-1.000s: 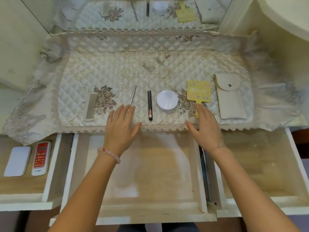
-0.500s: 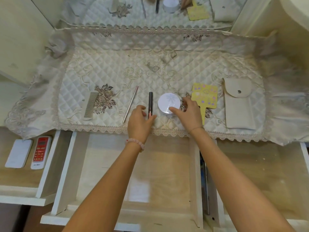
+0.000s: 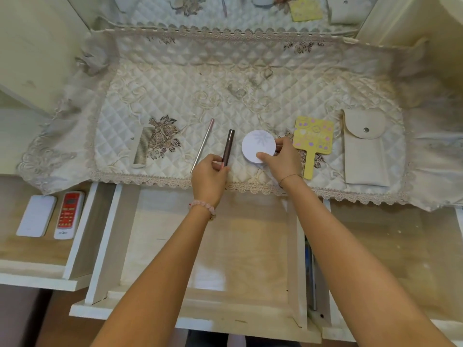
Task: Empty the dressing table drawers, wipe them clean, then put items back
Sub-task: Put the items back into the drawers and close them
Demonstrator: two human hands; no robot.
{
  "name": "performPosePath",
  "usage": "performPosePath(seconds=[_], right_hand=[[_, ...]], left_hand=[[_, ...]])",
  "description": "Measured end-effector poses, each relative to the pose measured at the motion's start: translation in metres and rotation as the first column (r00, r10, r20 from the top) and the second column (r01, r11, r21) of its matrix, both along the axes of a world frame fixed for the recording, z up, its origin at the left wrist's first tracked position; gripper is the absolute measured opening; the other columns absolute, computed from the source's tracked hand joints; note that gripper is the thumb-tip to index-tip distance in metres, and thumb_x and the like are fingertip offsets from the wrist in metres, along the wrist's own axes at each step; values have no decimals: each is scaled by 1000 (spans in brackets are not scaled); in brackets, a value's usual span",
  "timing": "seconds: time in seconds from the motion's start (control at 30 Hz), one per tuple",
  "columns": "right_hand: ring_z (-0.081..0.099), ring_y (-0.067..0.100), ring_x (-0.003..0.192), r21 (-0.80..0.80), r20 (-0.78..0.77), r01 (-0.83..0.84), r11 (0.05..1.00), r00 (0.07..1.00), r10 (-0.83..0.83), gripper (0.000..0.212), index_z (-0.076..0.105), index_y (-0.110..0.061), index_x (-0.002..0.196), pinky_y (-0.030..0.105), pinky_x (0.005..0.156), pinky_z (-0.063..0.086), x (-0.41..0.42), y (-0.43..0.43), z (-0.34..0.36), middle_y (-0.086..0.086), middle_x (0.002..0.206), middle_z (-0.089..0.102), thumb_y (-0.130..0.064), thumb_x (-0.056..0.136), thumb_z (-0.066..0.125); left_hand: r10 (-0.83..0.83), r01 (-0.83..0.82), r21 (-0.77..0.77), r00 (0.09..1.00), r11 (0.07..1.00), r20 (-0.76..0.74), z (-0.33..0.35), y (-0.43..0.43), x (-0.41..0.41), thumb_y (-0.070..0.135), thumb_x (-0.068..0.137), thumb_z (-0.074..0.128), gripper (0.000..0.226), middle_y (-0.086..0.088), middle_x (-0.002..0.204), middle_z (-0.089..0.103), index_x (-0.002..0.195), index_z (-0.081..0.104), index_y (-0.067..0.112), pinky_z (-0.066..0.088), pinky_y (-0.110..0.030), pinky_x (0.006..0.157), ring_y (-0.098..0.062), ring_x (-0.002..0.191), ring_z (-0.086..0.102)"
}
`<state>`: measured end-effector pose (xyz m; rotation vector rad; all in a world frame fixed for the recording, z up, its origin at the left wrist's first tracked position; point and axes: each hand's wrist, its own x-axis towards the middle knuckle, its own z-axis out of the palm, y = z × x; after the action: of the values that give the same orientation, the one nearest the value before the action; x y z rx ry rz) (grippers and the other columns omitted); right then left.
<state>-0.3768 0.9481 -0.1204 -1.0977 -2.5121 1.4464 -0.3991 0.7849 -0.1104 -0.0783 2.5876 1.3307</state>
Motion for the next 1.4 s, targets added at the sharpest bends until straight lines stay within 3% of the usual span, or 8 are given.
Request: performPosePath(seconds=[0.23, 0.37, 0.47, 0.53, 0.63, 0.83, 1.13, 1.4], right_hand=[[59, 20, 94, -144, -109, 155, 977, 979, -171, 49, 54, -11, 115, 31, 79, 47, 13, -6, 16, 8, 109, 63, -11, 72, 76], [54, 15, 93, -187, -148, 198, 962, 963, -227, 51, 56, -11, 120, 24, 75, 47, 28, -11, 22, 5, 105, 58, -8, 72, 75], [56, 18, 100, -286, -145, 239, 928, 946, -288, 49, 56, -10, 119, 33, 83, 53, 53, -19, 26, 9, 110, 59, -4, 74, 73], [57, 23, 103, -389, -138, 261, 883, 932, -336, 47, 55, -8, 120, 30, 73, 58, 78, -28, 28, 11, 110, 58, 0, 76, 70], [56, 22, 100, -468, -98, 289, 835, 922, -375, 48, 53, -5, 124, 13, 54, 54, 121, -46, 24, 13, 111, 57, 4, 79, 67], [57, 24, 98, -575, 65, 393, 718, 896, -438, 49, 52, -5, 126, 25, 68, 56, 183, -79, -8, 14, 110, 58, 7, 79, 64], [56, 22, 100, -502, 220, 460, 732, 887, -407, 47, 53, -2, 125, 31, 87, 51, 198, -99, -54, 9, 112, 60, 2, 80, 65], [57, 21, 89, -497, 312, 536, 682, 844, -436, 39, 56, -6, 119, 20, 63, 45, 199, -101, -79, 10, 103, 61, -1, 81, 66]], left_hand=[[-1, -1, 94, 1000, 996, 27, 5, -36, 22, 15, 80, 71, 18, 4, 74, 59, 95, 62, 12, 47, -19, 67, -4, 66, 53], [-26, 23, 145, 1000, 989, 14, 11, -57, 35, 15, 82, 69, 15, 3, 74, 57, 95, 61, 13, 49, -16, 64, -6, 65, 54], [-36, 33, 164, 999, 986, 15, 14, -73, 49, 12, 83, 68, 14, 2, 76, 60, 96, 62, 11, 49, -12, 61, -4, 64, 56], [-47, 43, 162, 999, 986, 23, 14, -83, 61, 12, 83, 67, 13, 4, 76, 61, 95, 62, 14, 48, -9, 59, -3, 64, 57], [-74, 64, 165, 996, 984, 55, 6, -98, 80, 12, 83, 67, 13, 1, 79, 64, 94, 63, 16, 49, -13, 63, -9, 69, 59], [-171, 156, 95, 970, 983, 171, -23, -112, 116, 13, 84, 67, 12, -1, 80, 64, 94, 63, 16, 46, -15, 60, -12, 69, 59], [-160, 147, 63, 879, 987, 449, -73, -99, 137, 13, 85, 66, 17, -2, 78, 63, 101, 61, 9, 55, -35, 77, -15, 72, 62], [-141, 157, 16, 835, 987, 532, -102, -83, 140, 14, 82, 68, 15, 1, 80, 61, 95, 59, 14, 55, -38, 80, -19, 79, 60]])
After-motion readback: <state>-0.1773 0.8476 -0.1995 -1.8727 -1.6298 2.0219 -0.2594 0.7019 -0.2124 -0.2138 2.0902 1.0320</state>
